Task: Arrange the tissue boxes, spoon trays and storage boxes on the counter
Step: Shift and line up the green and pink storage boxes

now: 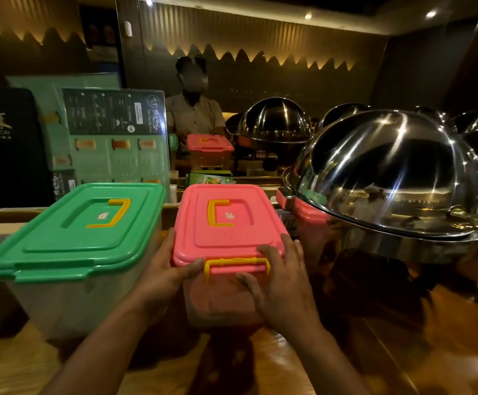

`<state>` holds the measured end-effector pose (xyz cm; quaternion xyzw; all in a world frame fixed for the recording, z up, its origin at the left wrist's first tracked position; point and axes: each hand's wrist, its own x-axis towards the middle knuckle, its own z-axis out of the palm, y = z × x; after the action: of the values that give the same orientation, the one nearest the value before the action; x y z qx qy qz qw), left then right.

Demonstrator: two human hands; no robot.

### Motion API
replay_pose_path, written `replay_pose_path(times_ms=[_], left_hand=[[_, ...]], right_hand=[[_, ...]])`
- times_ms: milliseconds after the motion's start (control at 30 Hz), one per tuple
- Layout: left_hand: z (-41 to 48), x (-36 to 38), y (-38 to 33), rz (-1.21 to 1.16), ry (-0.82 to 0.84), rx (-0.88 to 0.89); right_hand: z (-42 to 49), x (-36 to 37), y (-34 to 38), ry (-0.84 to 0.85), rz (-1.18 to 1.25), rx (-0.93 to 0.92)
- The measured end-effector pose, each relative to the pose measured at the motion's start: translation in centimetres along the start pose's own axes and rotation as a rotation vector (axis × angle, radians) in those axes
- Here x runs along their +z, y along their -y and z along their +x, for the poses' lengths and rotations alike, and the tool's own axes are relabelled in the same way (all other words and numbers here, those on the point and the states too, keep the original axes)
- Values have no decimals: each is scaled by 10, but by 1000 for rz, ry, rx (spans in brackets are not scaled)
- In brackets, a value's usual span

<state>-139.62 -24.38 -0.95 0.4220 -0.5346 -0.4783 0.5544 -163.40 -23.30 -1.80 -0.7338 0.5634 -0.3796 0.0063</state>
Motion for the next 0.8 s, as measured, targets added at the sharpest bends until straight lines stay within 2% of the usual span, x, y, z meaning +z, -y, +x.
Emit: replay_pose_path(times_ms=[167,800], left_hand=[[14,8,3,-55,-28,36],[40,17,16,44,-64,80]], right_hand=[[19,8,-8,-8,8,17],[42,9,-34,53,60,36]])
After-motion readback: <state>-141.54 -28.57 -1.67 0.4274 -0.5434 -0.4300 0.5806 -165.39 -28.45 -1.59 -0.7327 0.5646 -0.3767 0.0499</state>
